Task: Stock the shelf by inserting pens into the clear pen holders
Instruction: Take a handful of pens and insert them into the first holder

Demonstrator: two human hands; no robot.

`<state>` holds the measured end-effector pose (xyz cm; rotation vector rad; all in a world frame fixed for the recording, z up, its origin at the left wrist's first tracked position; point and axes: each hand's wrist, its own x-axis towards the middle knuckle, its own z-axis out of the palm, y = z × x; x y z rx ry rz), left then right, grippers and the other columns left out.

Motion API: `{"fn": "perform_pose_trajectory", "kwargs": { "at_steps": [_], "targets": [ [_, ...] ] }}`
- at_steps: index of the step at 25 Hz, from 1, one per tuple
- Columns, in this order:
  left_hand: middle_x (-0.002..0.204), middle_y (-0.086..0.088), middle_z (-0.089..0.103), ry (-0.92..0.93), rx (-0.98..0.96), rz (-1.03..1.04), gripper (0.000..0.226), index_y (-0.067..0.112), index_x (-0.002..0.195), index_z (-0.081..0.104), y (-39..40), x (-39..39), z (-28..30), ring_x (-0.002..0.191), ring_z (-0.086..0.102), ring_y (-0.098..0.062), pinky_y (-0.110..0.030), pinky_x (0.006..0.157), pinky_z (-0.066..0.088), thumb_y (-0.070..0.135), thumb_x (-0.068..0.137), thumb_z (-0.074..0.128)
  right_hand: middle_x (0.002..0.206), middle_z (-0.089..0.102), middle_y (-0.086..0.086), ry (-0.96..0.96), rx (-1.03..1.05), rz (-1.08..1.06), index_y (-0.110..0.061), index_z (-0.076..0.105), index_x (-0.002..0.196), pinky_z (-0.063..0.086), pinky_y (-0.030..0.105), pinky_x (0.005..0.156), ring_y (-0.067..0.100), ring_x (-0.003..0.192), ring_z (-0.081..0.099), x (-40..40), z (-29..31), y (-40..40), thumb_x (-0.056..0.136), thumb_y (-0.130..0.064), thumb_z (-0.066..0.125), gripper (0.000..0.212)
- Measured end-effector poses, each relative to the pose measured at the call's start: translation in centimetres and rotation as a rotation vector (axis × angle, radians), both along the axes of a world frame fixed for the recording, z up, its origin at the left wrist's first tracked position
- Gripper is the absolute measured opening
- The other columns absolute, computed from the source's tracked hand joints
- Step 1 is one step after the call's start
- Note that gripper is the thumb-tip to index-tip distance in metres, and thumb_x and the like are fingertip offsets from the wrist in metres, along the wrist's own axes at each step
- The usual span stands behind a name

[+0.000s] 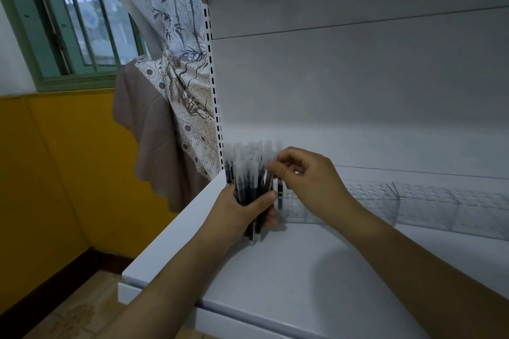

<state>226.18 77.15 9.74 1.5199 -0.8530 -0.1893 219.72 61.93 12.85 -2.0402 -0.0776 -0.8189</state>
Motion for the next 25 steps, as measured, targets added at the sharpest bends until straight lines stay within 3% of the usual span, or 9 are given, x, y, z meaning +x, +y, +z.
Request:
{"fn": "perform_pose_trajectory", "kwargs": {
  "at_steps": [3, 5, 8, 11, 15, 18, 22, 25],
  "targets": [
    [0.064, -0.007, 0.068, 0.104, -0.045, -0.030, 0.024, 0.002, 0.079, 0.064, -0.2, -0.3, 0.0, 0.057, 0.068, -0.022, -0.028, 0.055, 0.055, 0.024, 0.088, 0.062, 0.076, 0.069, 0.002, -0.207, 0.314, -0.089, -0.015, 0.063, 0.089, 0.045, 0.023, 0.055, 0.011, 0.055, 0.056, -0.3, 0.8, -0.7, 0.099, -0.026, 0.055, 0.016],
    [0.060, -0.006, 0.064, 0.066, -0.022, -0.001, 0.028, 0.004, 0.076, 0.063, -0.2, 0.0, -0.1, 0.053, 0.064, -0.021, -0.030, 0.054, 0.054, 0.030, 0.086, 0.063, 0.076, 0.068, 0.005, -0.365, 0.408, -0.190, -0.011, 0.059, 0.092, 0.047, 0.024, 0.054, 0.017, 0.055, 0.060, -0.7, 1.4, -1.4, 0.102, -0.022, 0.050, 0.018],
    [0.052, -0.005, 0.051, -0.005, 0.031, 0.035, 0.038, 0.010, 0.067, 0.054, 0.0, 0.5, -0.4, 0.045, 0.048, -0.022, -0.030, 0.052, 0.047, 0.043, 0.081, 0.064, 0.074, 0.066, 0.002, -0.371, 0.255, -0.217, -0.009, 0.057, 0.096, 0.050, 0.028, 0.053, 0.020, 0.057, 0.063, -0.8, 1.3, -1.4, 0.103, -0.023, 0.048, 0.018],
    [0.052, -0.005, 0.041, 0.067, 0.017, 0.014, 0.044, 0.012, 0.062, 0.046, 0.0, 0.6, -0.5, 0.043, 0.037, -0.019, -0.028, 0.045, 0.038, 0.050, 0.080, 0.060, 0.076, 0.065, -0.002, -0.311, 0.058, -0.199, -0.014, 0.056, 0.099, 0.054, 0.029, 0.056, 0.014, 0.060, 0.064, -0.6, 0.7, -1.0, 0.104, -0.025, 0.047, 0.015],
    [0.053, -0.004, 0.039, 0.154, -0.003, -0.042, 0.045, 0.009, 0.072, 0.048, -0.1, 0.3, -0.2, 0.042, 0.033, -0.016, -0.025, 0.043, 0.032, 0.051, 0.087, 0.050, 0.075, 0.064, -0.003, -0.186, -0.103, -0.145, -0.020, 0.055, 0.100, 0.057, 0.039, 0.064, 0.010, 0.064, 0.065, -0.3, 0.2, -0.9, 0.103, -0.030, 0.047, 0.014],
    [0.055, -0.007, 0.039, 0.165, -0.003, -0.056, 0.043, 0.006, 0.076, 0.050, -0.1, 0.4, -0.2, 0.043, 0.033, -0.018, -0.025, 0.045, 0.032, 0.043, 0.098, 0.046, 0.073, 0.063, -0.008, -0.068, -0.242, -0.152, -0.025, 0.054, 0.097, 0.055, 0.037, 0.066, 0.011, 0.065, 0.064, 0.1, -0.1, -0.7, 0.102, -0.036, 0.045, 0.015],
    [0.055, -0.011, 0.041, 0.124, 0.024, -0.021, 0.047, 0.016, 0.059, 0.050, -0.2, 0.7, -0.5, 0.044, 0.036, -0.022, -0.028, 0.046, 0.034, 0.026, 0.104, 0.041, 0.072, 0.064, -0.006, -0.056, -0.260, -0.236, -0.023, 0.056, 0.089, 0.049, 0.029, 0.064, 0.012, 0.064, 0.064, 0.4, 0.3, -1.2, 0.101, -0.036, 0.049, 0.020],
    [0.056, -0.009, 0.044, 0.082, 0.030, -0.019, 0.042, 0.015, 0.062, 0.047, -0.4, 0.6, -0.5, 0.045, 0.039, -0.021, -0.030, 0.048, 0.037, 0.019, 0.104, 0.040, 0.069, 0.065, -0.005, -0.022, -0.274, -0.233, -0.018, 0.057, 0.086, 0.050, 0.027, 0.064, 0.006, 0.062, 0.061, 0.4, 0.4, -1.7, 0.101, -0.034, 0.049, 0.023]
  ]
}}
